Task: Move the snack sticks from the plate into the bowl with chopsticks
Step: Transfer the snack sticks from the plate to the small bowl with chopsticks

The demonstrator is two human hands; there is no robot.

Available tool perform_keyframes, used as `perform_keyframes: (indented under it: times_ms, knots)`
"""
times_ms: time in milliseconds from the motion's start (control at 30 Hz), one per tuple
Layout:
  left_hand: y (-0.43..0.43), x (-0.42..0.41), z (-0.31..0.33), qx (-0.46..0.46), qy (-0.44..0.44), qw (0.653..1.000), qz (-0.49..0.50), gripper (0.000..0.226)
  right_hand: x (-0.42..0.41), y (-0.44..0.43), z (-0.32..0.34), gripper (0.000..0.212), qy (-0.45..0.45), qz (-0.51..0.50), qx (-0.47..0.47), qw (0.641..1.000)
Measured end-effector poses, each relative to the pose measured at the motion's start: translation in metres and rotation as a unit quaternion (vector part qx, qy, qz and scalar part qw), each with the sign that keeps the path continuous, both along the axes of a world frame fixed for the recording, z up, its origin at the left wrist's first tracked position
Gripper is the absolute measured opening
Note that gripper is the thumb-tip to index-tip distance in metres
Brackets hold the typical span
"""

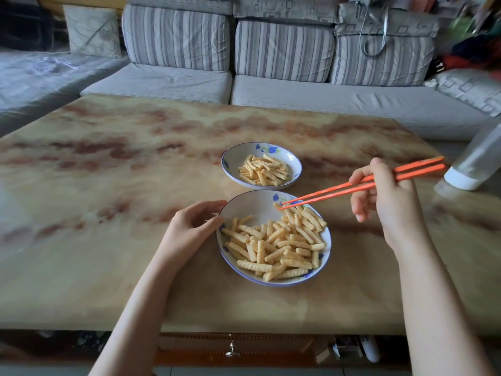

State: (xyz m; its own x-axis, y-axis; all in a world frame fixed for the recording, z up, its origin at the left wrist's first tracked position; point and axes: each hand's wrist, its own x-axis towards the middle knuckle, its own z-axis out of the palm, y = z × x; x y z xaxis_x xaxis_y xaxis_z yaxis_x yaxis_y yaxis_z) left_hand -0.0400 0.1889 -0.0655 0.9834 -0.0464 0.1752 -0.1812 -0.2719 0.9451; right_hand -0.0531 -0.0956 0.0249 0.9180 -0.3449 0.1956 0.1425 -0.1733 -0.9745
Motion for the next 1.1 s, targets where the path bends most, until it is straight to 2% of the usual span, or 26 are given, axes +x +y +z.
perform_keyframes:
  times_ms: [300,633,800,1100]
  knots:
    - [0.001,0.000,-0.001,0.013,0.008,1.000,0.008,0.037,0.006,0.005,-0.007,0.045,-0.015,-0.024,0.014,1.000]
    - [0.000,-0.001,0.001,0.013,0.012,1.000,0.010,0.038,0.011,0.005,-0.006,0.040,-0.072,-0.059,0.136,0.986]
    - [-0.001,-0.001,0.001,0.017,0.013,1.000,0.015,0.037,0.020,0.009,-0.011,0.042,-0.099,-0.093,0.165,0.977]
    - [-0.001,-0.001,0.002,0.012,0.013,1.000,0.013,0.038,0.041,0.016,-0.036,0.044,-0.085,-0.063,0.099,0.989]
